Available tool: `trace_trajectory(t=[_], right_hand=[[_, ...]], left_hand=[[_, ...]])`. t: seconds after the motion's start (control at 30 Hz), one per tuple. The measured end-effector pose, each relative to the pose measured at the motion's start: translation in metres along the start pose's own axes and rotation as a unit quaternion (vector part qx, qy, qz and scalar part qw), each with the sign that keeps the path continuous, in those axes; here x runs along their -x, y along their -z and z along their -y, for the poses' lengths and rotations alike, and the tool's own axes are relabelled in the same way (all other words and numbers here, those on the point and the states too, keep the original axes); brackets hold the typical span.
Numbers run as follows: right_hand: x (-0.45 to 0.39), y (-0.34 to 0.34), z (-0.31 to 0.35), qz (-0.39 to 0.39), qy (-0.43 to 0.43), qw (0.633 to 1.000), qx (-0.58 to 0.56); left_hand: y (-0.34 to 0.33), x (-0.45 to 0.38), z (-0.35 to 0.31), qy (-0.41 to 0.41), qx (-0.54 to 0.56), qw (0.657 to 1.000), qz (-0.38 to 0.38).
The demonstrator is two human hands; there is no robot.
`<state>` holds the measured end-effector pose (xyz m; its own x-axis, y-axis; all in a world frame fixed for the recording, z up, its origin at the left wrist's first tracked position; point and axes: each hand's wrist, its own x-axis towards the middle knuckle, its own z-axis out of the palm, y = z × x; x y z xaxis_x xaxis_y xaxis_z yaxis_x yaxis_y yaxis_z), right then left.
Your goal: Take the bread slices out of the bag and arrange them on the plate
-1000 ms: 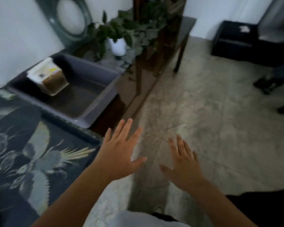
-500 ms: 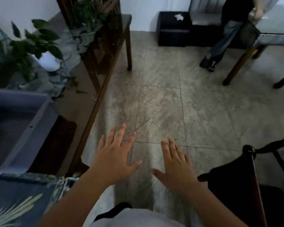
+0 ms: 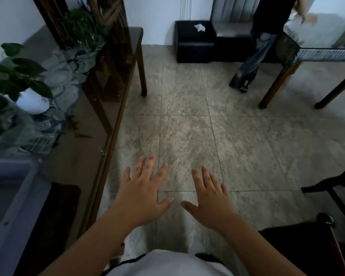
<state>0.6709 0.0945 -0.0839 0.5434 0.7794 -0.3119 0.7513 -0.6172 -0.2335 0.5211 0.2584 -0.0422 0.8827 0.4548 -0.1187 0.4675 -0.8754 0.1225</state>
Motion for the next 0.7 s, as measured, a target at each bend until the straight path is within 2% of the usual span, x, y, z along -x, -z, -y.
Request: trace_trajectory(t=[0.17,0.43,0.57,0.7], right_hand=[[-0.048,0.019,0.011,0.008,-0.005,1.0,-0.001],[-0.157,0.044,-0.009,0.046,0.052,0.997,0.024],[-0.224,0.065,-0.019,0.067,0.101,0.991,0.06],[-0.282,0.085,0.009,0.094,0.218,0.965,0.116]], left_hand=[[0.011,-0.046,0.022,0.0,-0.008,1.0,0.006],[0.012,-0.132,0.04,0.042,-0.004,0.999,0.026],[0.021,-0.161,0.048,0.104,-0.003,0.994,0.023],[0.026,-0.161,0.069,0.237,0.031,0.971,0.019]])
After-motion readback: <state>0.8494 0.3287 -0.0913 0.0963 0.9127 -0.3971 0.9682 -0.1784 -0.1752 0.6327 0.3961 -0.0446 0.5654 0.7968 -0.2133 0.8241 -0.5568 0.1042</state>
